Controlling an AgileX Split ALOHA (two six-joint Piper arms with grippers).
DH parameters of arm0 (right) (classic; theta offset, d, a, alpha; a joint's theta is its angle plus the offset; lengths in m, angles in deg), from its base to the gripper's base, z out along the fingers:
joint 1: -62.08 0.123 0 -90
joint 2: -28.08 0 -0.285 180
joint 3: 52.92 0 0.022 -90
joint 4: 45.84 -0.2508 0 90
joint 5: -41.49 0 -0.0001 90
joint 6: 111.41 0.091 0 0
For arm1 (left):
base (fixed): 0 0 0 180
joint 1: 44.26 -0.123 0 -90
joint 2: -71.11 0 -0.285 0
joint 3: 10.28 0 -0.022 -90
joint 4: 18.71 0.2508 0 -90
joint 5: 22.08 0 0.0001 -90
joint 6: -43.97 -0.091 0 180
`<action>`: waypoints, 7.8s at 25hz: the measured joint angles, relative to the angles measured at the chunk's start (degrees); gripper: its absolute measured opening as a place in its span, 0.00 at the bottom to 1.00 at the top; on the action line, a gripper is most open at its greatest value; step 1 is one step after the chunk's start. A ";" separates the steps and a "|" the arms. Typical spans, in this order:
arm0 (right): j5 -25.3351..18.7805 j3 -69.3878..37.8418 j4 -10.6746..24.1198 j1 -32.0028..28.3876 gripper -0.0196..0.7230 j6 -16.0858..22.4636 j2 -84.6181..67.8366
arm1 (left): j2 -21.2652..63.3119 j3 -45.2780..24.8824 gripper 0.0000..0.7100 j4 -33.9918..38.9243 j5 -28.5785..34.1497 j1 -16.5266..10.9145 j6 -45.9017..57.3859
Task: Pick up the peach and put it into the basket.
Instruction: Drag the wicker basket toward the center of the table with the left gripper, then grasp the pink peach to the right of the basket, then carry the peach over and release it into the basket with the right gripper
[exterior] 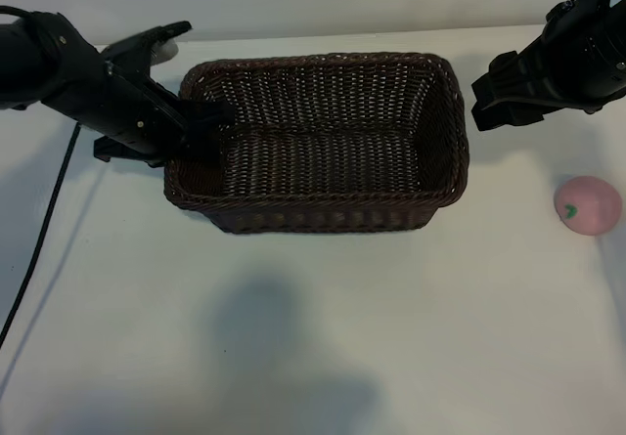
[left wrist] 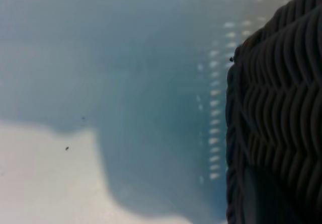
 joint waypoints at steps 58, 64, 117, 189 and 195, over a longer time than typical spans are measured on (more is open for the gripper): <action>0.82 0.00 0.00 0.00 0.82 0.30 0.00 | 14.87 1.05 0.95 21.30 10.78 0.11 9.41; 0.77 0.00 0.00 0.00 0.82 0.30 0.00 | 24.99 1.05 0.93 23.97 13.61 -3.29 11.28; 0.72 0.00 0.00 0.00 0.82 0.30 0.00 | 109.37 -37.40 0.84 27.84 32.33 -18.16 4.83; 5.48 -7.66 17.34 -14.48 0.08 17.34 18.95 | 109.70 -38.33 0.70 27.98 30.51 -13.04 4.28; -5.82 2.54 15.16 -14.38 0.08 14.16 19.00 | 109.70 -38.33 0.70 27.98 30.51 -13.04 4.28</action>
